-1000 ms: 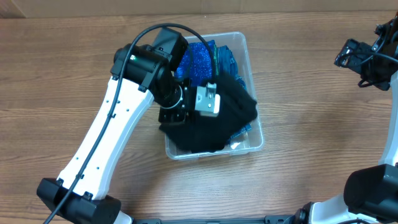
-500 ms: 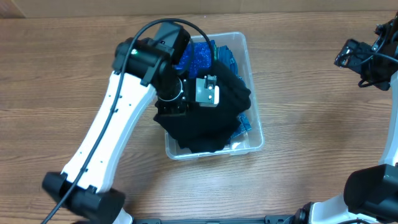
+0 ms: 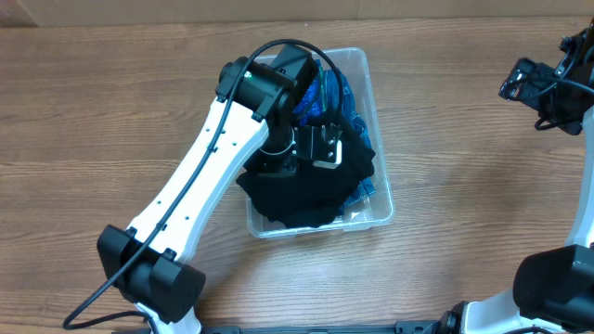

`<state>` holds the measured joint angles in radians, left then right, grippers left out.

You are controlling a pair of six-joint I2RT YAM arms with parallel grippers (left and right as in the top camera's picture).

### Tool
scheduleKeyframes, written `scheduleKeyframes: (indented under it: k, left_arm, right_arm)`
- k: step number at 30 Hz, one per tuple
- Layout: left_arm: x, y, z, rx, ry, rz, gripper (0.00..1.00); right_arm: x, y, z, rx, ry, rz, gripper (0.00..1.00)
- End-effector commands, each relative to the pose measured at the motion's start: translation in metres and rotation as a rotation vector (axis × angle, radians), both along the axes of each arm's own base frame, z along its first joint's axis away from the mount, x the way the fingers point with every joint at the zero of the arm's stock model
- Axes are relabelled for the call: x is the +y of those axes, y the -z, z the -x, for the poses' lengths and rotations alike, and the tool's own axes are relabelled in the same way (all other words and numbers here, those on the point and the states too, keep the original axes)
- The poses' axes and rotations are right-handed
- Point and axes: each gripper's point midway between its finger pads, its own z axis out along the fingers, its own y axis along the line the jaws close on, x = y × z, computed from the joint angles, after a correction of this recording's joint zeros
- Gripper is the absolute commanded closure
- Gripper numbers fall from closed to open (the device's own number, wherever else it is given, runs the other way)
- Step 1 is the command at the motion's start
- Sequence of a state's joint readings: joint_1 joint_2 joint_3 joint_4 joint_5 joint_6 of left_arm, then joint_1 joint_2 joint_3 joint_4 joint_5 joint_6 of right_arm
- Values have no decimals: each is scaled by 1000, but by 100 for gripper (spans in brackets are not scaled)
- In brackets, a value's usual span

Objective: Pack container

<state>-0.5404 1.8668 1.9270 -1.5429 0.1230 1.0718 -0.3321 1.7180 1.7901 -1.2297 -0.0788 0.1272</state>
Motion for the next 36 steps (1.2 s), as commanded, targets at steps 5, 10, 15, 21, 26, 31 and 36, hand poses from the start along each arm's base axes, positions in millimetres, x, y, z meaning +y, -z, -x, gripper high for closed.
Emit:
scheduleKeyframes:
  k: [5,10,15,21,26,31,36]
  left_arm:
    - [-29,20,-58,-124,-74,66,53]
    - [-34,53,-65,-73,-75,32,13]
    - [-36,65,-77,-79,-158,27,0]
    - [-14,27,-116,-319,-356,-27,0]
    - [-27,-37,-119,-398,-432,166,0]
    - [-91,-82,-76,-213,-266,535,0]
    - [-110,-71,-65,-90,-253,596,60]
  right_arm:
    - [0,-2,-1,-11,2,-2,0]
    - [0,-2,0,-9,2,-3,0]
    - [0,-2,0,-9,1,-2,0]
    - [0,-2,0,-9,1,-2,0]
    - [0,-2,-1,-10,1,-2,0]
    - [0,-2,-1,-12,1,-1,0]
    - [0,-2,-1,-12,2,-2,0]
